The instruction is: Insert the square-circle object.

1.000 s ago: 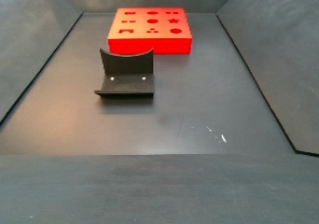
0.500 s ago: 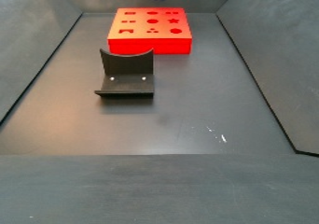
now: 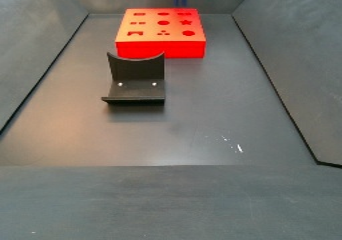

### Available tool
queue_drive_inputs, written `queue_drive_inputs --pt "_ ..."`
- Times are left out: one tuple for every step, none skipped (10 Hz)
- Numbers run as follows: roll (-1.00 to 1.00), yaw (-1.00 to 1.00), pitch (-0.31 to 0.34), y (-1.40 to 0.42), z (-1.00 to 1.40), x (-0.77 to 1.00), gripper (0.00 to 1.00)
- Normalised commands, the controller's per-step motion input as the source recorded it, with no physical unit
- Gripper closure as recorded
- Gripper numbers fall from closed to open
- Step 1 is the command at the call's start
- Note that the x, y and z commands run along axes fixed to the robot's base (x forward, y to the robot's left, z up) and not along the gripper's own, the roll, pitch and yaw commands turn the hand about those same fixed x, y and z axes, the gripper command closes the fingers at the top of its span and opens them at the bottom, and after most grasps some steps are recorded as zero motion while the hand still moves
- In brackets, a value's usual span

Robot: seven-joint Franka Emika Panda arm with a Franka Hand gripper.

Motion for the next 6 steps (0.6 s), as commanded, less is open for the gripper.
queue_drive_inputs --pt "0.0 0.0 0.0 0.11 0.0 -0.08 1.0" --pt "0.0 0.03 0.0 0.15 0.0 0.0 1.0" --pt "0.01 0.09 0.0 0.19 -0.03 0.0 1.0" --pt "0.06 0.04 0.0 0.09 -0.11 -0.03 1.0" --pt "0.05 0.0 0.0 0.0 -0.14 -0.25 1.0" --pt "0.06 0.0 0.0 0.0 -0.14 -0.22 1.0"
